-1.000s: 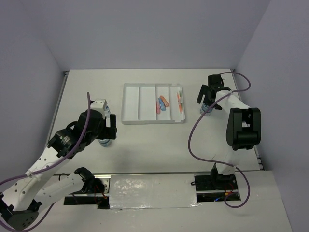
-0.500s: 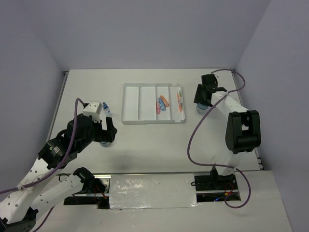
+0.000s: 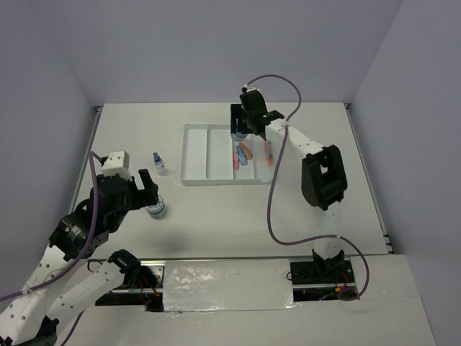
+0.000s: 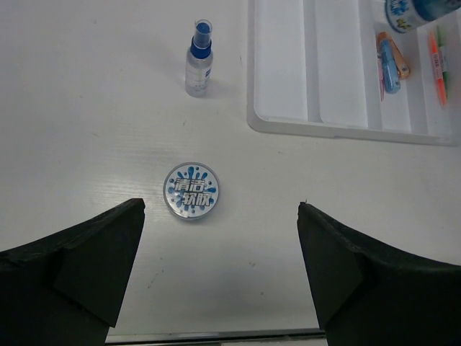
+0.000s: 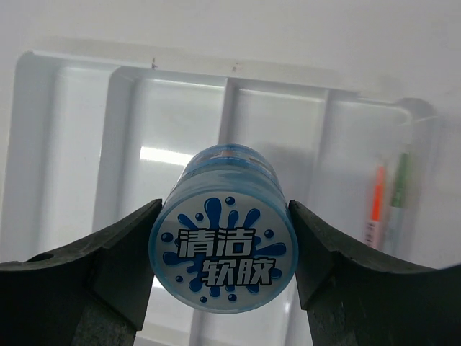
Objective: Sort the stationery into containers
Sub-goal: Place the stationery in the storage box.
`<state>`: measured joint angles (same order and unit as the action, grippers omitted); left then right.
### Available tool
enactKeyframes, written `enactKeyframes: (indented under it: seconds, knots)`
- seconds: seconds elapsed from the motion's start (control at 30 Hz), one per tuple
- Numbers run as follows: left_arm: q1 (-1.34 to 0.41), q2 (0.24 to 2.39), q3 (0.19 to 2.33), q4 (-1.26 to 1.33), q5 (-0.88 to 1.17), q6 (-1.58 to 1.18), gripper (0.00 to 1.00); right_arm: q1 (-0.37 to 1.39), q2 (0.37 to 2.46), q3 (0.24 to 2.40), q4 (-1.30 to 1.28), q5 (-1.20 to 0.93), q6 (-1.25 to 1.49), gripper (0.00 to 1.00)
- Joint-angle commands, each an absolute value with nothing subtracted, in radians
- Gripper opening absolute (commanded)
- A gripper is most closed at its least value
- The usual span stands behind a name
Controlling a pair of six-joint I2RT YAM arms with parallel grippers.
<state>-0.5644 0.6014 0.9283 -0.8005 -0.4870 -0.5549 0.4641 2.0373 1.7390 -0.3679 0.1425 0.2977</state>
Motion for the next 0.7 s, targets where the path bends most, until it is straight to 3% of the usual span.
enactKeyframes:
  seconds: [0.0, 0.17, 0.53, 0.67]
  knots:
    - [-0.557, 0.588, 0.933, -0.782, -0.506, -0.563, 0.99, 0.495, 2.144, 1.894, -0.354, 0.11, 0.287, 0.24]
    - [-0.555, 0.58, 0.931, -0.779, -0.5, -0.56, 0.99, 0.52, 2.27, 2.086, -0.414, 0.103, 0.256, 0.24]
    - [-0.554, 0.563, 0.927, -0.772, -0.489, -0.554, 0.99, 0.56, 2.345, 2.137, -0.419, 0.117, 0.227, 0.27]
    - [-0.554, 0.558, 0.925, -0.769, -0.485, -0.552, 0.99, 0.56, 2.378, 2.16, -0.417, 0.092, 0.229, 0.37]
